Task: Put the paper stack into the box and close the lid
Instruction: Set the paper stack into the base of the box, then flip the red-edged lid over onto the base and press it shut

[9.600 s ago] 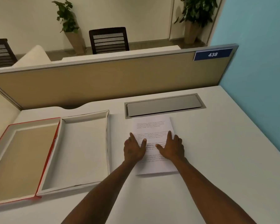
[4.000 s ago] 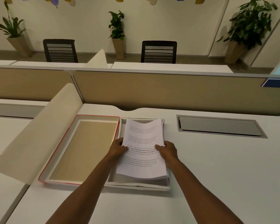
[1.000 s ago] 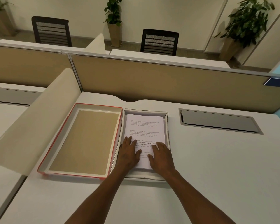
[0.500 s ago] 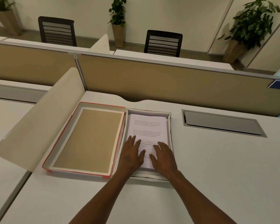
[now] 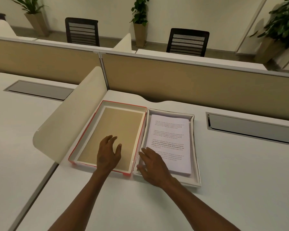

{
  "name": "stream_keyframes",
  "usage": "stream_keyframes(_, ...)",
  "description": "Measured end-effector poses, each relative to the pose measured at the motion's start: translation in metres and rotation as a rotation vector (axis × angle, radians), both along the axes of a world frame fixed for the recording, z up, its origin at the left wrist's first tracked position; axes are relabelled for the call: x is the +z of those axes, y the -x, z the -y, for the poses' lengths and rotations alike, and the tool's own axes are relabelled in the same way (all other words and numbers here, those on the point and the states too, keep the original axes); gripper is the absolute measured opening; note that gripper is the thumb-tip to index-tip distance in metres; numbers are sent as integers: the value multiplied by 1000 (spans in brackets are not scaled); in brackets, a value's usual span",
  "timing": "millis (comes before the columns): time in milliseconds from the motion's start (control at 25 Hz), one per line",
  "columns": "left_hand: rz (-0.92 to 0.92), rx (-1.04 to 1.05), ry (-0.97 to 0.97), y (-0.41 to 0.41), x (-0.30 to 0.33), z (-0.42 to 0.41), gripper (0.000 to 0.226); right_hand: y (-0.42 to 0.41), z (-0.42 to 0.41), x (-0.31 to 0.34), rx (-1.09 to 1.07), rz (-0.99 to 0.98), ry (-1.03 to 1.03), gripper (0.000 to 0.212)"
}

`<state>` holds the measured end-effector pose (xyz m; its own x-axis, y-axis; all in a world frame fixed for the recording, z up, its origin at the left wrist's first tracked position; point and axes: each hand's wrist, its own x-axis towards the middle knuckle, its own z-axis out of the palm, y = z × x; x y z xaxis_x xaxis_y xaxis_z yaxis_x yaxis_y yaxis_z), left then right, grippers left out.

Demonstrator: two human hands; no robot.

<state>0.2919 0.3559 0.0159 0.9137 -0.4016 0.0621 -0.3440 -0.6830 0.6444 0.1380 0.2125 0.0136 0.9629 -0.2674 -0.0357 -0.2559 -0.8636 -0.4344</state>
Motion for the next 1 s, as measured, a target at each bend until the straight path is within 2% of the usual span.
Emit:
stream_keyframes(280, 38, 106, -290, -64, -1, -60, 74, -9, -27, -7, 76, -100, 79, 60)
stream_keyframes(480, -100, 235, -501, -100, -3, -74, 87, -9, -29, -16, 50, -83, 119, 59)
stream_keyframes(600, -234, 288, -418, -111, 0, -73, 63, -7, -31, -22, 28, -89, 133, 60)
stream_keyframes(680, -220, 294, -360, -115, 7, -77, 42, -7, -32, -23, 25, -96, 136, 61)
stream_keyframes(720, -209, 289, -339, -117, 12, -79, 39, -8, -31, -23, 25, -102, 130, 62)
stream_keyframes(880, -208, 200, -258, -123, 35, -93, 55, -9, -30, -20, 25, -107, 108, 63)
stream_keyframes(1000, -318, 104, -93, -123, 56, -109, 63, -8, -29, -20, 9, -112, 91, 65)
